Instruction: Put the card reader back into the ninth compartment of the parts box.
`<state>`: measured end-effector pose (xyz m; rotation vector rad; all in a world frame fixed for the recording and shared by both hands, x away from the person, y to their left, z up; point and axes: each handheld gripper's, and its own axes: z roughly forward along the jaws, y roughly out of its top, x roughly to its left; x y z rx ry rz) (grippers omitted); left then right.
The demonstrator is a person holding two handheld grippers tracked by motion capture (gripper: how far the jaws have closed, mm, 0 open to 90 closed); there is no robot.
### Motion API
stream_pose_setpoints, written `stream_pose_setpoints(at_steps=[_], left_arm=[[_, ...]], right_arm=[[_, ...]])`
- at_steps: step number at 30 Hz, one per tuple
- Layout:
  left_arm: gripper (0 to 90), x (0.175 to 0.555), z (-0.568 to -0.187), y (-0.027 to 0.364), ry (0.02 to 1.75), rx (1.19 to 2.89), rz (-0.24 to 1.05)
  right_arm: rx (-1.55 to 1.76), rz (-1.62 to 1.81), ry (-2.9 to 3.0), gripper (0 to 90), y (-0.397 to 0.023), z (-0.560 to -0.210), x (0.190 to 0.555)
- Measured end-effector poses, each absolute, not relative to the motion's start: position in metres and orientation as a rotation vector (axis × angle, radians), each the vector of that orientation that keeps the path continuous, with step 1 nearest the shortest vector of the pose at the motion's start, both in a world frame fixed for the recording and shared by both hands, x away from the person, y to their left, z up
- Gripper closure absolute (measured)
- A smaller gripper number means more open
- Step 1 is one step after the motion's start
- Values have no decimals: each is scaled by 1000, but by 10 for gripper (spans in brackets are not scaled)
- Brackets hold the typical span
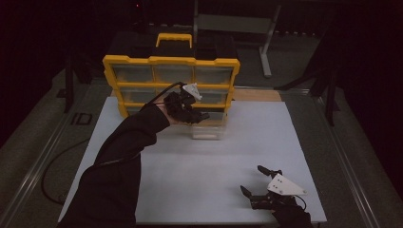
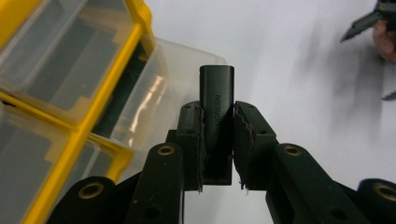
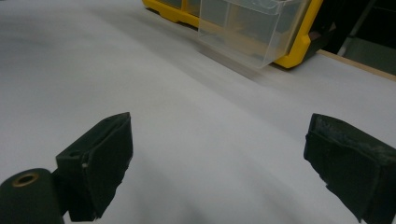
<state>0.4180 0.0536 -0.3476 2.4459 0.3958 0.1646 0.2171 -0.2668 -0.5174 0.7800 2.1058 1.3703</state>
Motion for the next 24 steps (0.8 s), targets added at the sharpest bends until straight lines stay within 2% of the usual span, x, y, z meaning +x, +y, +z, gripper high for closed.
stream_pose_setpoints(at_steps=[24], left_arm=[[744,435,-364,30,504,2425,262]], right_arm=[[774,1374,2104,83,-267,-517,217]])
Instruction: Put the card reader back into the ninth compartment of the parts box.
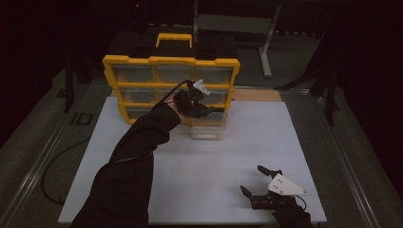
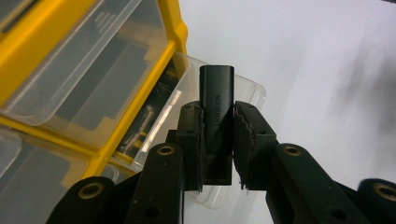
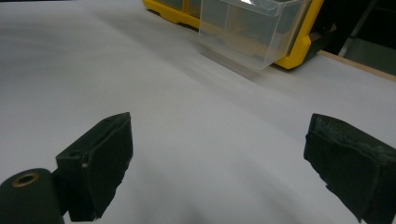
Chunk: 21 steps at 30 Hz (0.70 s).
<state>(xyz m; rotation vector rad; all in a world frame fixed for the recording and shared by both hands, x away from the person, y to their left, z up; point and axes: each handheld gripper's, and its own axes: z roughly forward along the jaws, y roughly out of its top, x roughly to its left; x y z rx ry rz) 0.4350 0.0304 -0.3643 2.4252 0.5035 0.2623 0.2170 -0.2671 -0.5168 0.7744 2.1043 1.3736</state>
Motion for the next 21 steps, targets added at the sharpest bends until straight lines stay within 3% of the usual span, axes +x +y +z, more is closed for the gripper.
stream_pose_setpoints(at_steps=[21], left_arm=[[743,450,-400,20,565,2473,236]], right_arm=[[771,1376,2106,83,-266,-517,217]])
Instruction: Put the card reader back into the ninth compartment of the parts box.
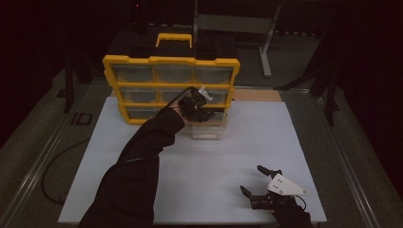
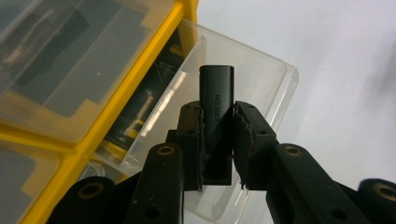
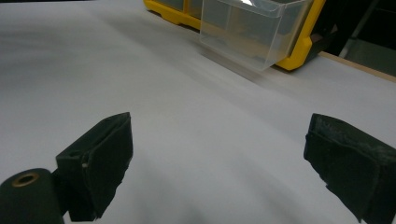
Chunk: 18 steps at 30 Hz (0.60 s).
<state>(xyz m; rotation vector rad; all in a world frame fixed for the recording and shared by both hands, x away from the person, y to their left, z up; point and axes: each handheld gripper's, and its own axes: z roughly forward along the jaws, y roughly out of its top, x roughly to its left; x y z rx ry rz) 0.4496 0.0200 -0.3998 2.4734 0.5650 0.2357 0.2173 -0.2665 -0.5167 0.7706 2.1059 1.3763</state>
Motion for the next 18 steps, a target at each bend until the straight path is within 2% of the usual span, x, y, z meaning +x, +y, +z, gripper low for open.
stream_pose_setpoints(at_steps=[10,16,18], left_arm=[[737,451,-404,13,601,2482,240],[572,449,-396,21,621,2430,263],[558,447,-393,25,624,2410,256]], right_arm=[[771,1378,2105,83,-266,-517,217],[774,1377,2107,83,-266,-516,217],[775,1377,2105,82,-267,-516,217]])
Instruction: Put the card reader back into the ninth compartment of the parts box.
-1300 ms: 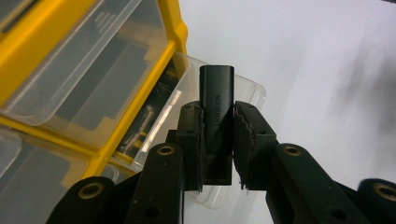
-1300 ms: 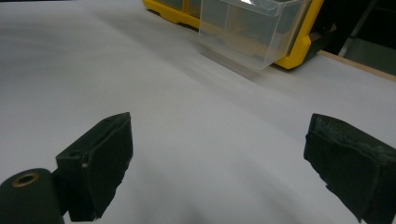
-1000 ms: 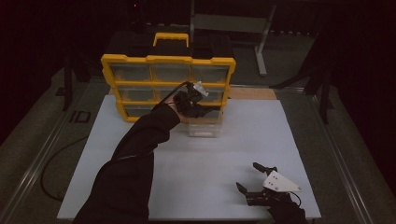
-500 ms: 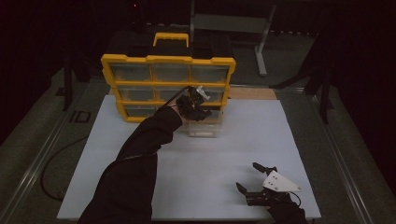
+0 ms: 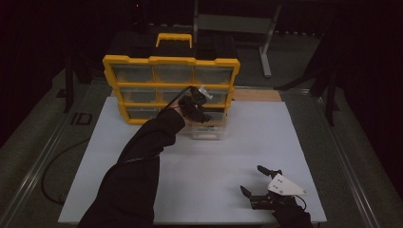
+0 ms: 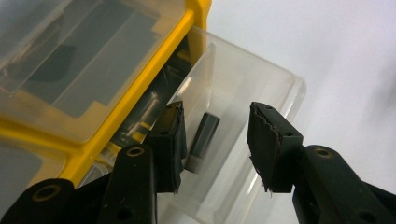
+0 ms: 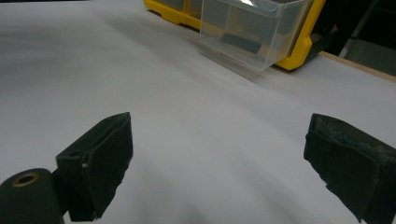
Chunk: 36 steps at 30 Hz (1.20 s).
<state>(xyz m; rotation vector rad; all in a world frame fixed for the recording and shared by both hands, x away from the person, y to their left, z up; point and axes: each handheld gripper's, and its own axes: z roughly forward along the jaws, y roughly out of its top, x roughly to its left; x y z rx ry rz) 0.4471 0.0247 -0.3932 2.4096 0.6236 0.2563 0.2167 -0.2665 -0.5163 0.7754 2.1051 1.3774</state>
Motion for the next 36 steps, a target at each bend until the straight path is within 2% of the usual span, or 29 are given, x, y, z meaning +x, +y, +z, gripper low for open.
stream_pose_setpoints(at_steps=[10,20,23,25,27,30,36], left_arm=[[443,434,-384,45,614,2365,226],[272,424,-380,64,632,2355,220],[171,422,-381,70,637,2351,207],[134,421,-381,73,640,2346,201],[41,420,-381,76,642,2341,197],[3,417,-383,82,641,2327,191],[3,411,-387,93,632,2320,173]], right_arm=[[778,1374,2104,82,-267,-516,217],[786,1371,2094,82,-267,-516,217],[784,1372,2094,82,-267,-516,218],[782,1370,2095,82,-267,-517,218],[780,1368,2097,82,-267,-517,218],[784,1368,2095,83,-267,-517,218],[787,1375,2097,82,-267,-516,218]])
